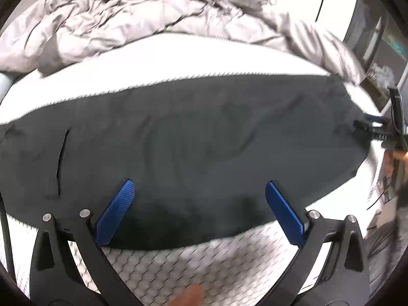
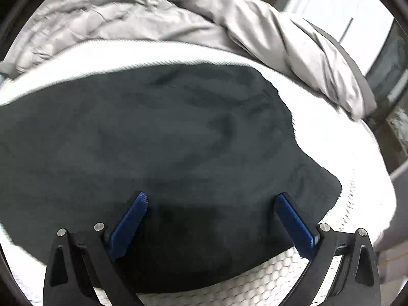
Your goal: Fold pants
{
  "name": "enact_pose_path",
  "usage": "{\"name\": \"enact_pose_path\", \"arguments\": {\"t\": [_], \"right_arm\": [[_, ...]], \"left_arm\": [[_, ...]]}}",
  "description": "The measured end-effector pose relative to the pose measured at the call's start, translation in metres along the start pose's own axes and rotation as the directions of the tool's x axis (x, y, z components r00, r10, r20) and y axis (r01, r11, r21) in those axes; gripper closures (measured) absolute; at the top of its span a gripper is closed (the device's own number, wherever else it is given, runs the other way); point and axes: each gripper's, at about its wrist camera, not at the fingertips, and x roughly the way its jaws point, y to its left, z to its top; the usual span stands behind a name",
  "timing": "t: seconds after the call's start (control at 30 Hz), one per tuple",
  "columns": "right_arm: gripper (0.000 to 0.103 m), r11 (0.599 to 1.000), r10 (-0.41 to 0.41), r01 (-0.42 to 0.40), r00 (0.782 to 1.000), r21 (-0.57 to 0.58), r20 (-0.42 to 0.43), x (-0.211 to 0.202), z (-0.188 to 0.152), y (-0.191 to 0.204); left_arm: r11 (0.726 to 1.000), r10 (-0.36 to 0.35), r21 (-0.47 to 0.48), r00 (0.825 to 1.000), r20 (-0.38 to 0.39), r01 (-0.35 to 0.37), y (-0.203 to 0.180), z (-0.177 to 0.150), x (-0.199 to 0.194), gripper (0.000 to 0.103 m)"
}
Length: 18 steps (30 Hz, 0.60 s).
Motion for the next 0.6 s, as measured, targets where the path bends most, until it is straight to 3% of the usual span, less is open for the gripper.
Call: {"name": "enact_pose_path", "arguments": {"t": [0.07, 0.17, 0.23, 0.33, 0.4, 0.43, 0.5, 0.57, 0.6], "right_arm": [[0.001, 0.993, 0.115, -0.115, 0.993, -0.004, 0.035, -0.01, 0.013, 0.022], [0.001, 0.968, 0.25, -0.25, 0.968, -0.011, 0.001, 0.004, 0.031, 0.054], [0.001, 0.962, 0.268, -0.27, 0.962, -0.046, -0.043, 0.022, 0.041, 0.083], [0.001, 0.958, 0.235, -0.246, 0.968, -0.15, -0.088, 0.059, 0.05, 0.099], [0.001, 0.967, 0.177, -0.188, 0.981, -0.173, -0.077, 0.071, 0.043, 0.088], [0.001, 0.976, 0.16, -0.169, 0.984, -0.134, -0.071, 0.076, 0.048, 0.063], [0.001, 0.998, 0.002, -0.005, 0.999, -0.061, -0.039, 0.073, 0.047, 0.021], [0.001, 0.979, -0.202, 0.201, 0.979, -0.018, -0.019, 0.073, 0.04, -0.021], [0.001, 0.972, -0.232, 0.233, 0.972, 0.034, -0.037, 0.077, 0.036, -0.041]], "left_arm": [[1.0, -0.021, 0.018, 1.0, 0.002, 0.021, -0.013, 0.019, 0.008, 0.001], [0.998, -0.035, 0.041, 0.999, -0.032, 0.036, -0.034, 0.046, 0.036, 0.001], [0.998, -0.019, 0.06, 0.996, -0.091, 0.025, -0.043, 0.053, 0.064, 0.001], [0.996, 0.045, 0.079, 0.986, -0.16, -0.033, -0.034, 0.05, 0.092, 0.001], [0.998, 0.024, 0.057, 0.99, -0.14, -0.016, -0.022, 0.049, 0.088, 0.001], [0.999, 0.023, 0.04, 0.991, -0.133, -0.018, -0.014, 0.047, 0.086, 0.001], [1.0, 0.031, -0.003, 0.993, -0.118, -0.031, 0.007, 0.04, 0.078, 0.001], [0.999, 0.015, -0.047, 0.995, -0.095, -0.02, 0.028, 0.033, 0.071, 0.002], [0.998, 0.002, -0.064, 0.997, -0.081, -0.007, 0.035, 0.035, 0.069, 0.001]]}}
